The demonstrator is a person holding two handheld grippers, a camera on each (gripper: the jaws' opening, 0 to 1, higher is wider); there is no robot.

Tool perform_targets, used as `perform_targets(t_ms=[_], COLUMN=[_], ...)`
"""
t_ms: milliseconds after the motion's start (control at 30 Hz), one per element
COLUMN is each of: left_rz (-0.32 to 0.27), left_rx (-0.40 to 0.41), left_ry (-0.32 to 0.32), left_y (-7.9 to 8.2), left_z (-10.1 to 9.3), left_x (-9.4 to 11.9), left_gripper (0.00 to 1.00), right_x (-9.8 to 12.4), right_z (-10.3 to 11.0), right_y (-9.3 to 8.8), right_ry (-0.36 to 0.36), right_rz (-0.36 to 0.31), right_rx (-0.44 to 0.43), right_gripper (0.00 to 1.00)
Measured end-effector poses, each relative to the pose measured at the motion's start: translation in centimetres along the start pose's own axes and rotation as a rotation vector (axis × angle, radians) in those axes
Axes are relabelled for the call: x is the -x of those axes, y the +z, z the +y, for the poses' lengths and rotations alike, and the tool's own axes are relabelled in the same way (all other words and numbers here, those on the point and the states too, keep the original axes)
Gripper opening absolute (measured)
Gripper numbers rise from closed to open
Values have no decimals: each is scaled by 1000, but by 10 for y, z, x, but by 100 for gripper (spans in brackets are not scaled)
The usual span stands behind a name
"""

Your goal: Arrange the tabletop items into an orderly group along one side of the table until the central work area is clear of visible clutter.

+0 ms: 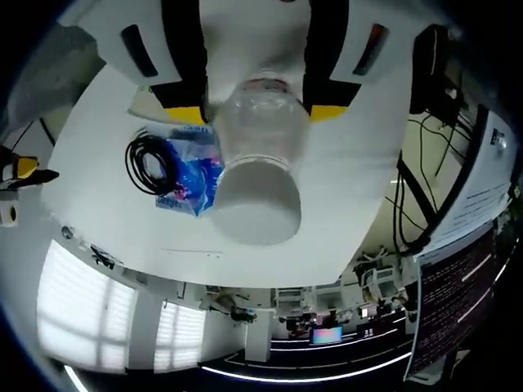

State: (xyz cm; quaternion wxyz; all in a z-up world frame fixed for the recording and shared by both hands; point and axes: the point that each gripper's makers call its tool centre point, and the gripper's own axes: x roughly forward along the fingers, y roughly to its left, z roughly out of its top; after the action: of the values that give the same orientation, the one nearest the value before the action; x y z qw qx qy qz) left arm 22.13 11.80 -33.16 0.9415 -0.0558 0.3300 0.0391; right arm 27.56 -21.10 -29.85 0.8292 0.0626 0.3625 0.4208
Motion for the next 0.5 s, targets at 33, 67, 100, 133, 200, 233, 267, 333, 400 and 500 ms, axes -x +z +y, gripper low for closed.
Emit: perform_targets(t_ms=[33, 67, 100, 133, 200, 233, 267, 333, 400, 500], left_rz=[-1, -5, -6, -7, -8, -11, -12, -13, -22, -22], left_rx=[-1, -2, -4, -5, -12, -11, -8, -5, 8, 27], left_ry=[-2, -9, -14, -15, -18, -21, -23, -25, -28, -24], left_y=[0, 0, -1, -1, -2, -2, -3, -3, -3, -2], left_z=[-1, -1, -1, -1, 1, 3, 5, 5, 9, 7], left_x=[0, -1, -1, -1, -2, -2, -2, -3, -2, -1], left_gripper=[46, 46, 47, 47, 47, 46, 45, 40, 40, 39], right_x=[0, 0, 0, -1, -1, 0, 0, 0, 1, 2], right_z=[0, 1, 1, 2, 3, 3, 2, 2, 1, 0], right_y=[0, 1, 1, 1, 1, 2, 2, 3, 4, 4], right_ry=[0, 1, 3, 5, 6, 7, 6, 4, 1, 0], right_rz=[1, 2, 3, 6, 8, 8, 7, 4, 4, 4], right_rx=[1, 4, 5, 5, 12, 14, 14, 15, 16, 16], right_gripper=[69, 68, 68, 69, 69, 69, 69, 69, 69, 69])
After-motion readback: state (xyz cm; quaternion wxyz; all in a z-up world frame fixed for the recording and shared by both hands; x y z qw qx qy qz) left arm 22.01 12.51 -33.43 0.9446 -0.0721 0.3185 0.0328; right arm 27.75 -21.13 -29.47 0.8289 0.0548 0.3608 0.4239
